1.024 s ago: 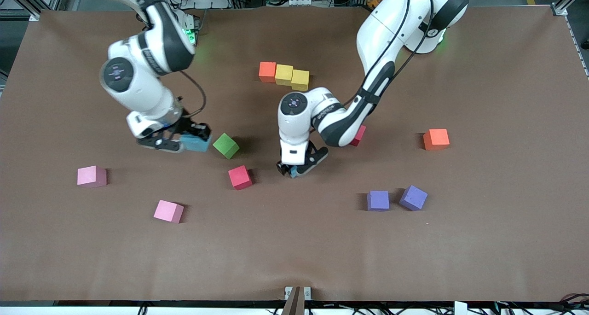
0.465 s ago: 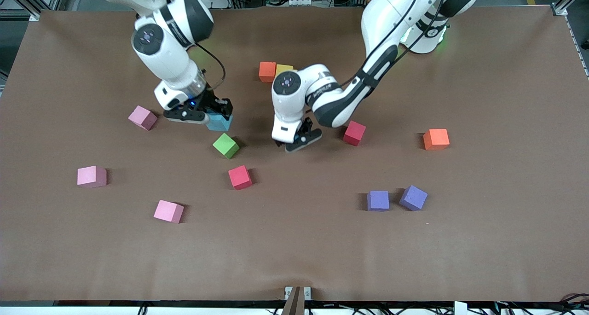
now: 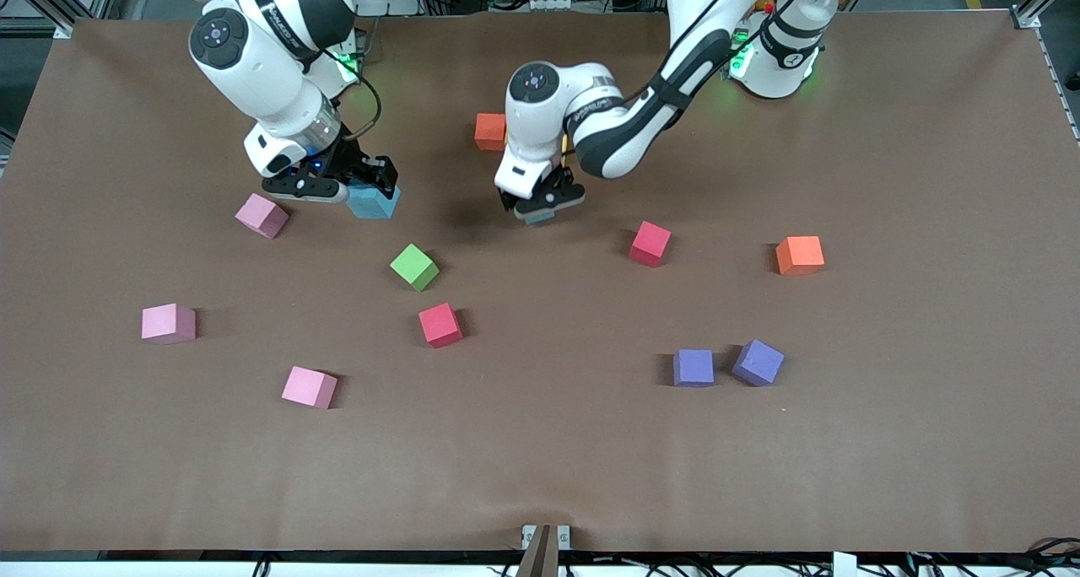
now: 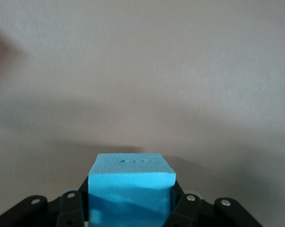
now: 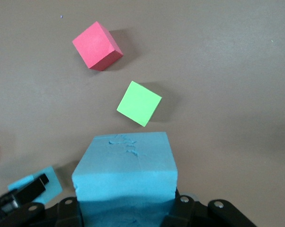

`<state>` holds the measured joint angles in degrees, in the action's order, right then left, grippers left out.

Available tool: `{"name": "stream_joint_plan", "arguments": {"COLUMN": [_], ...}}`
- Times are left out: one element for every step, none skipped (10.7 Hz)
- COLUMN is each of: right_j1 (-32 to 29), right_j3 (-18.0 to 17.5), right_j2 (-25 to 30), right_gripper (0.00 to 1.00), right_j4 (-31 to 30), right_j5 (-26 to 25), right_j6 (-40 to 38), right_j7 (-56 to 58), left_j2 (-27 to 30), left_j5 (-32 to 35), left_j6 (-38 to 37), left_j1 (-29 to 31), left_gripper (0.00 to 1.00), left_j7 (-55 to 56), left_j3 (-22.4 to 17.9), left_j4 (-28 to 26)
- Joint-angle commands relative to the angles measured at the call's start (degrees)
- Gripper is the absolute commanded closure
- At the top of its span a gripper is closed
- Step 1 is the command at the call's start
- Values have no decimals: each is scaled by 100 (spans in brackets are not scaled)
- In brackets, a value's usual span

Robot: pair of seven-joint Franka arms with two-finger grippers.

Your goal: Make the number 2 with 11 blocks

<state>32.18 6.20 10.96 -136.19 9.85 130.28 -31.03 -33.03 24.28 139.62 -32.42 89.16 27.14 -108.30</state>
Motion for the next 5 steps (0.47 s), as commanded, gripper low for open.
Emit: {"name": "stream_joint_plan", "arguments": {"right_j1": [-107, -107, -107, -98, -98], "right_j3": [-5, -5, 4, 13, 30], "right_j2": [126, 100, 91, 91, 82], "right_gripper": [71, 70, 70, 70, 70], "right_j4": [-92, -92, -83, -75, -74], "right_j5": [43, 34, 26, 25, 25], "right_j6": [41, 50, 59, 59, 59], "right_j7": [89, 89, 89, 89, 89], "left_j2": [262, 262, 271, 288, 306], "left_j5": [427, 516, 708, 779, 789], "left_j6": [485, 652, 715, 828, 882], "left_j1": [95, 95, 104, 95, 95], "left_gripper": [100, 100, 100, 100, 100], "left_j7": [-39, -47, -39, -39, -39], "left_j3": [81, 81, 81, 81, 90], "left_j4": [-630, -727, -832, -929, -1043]}}
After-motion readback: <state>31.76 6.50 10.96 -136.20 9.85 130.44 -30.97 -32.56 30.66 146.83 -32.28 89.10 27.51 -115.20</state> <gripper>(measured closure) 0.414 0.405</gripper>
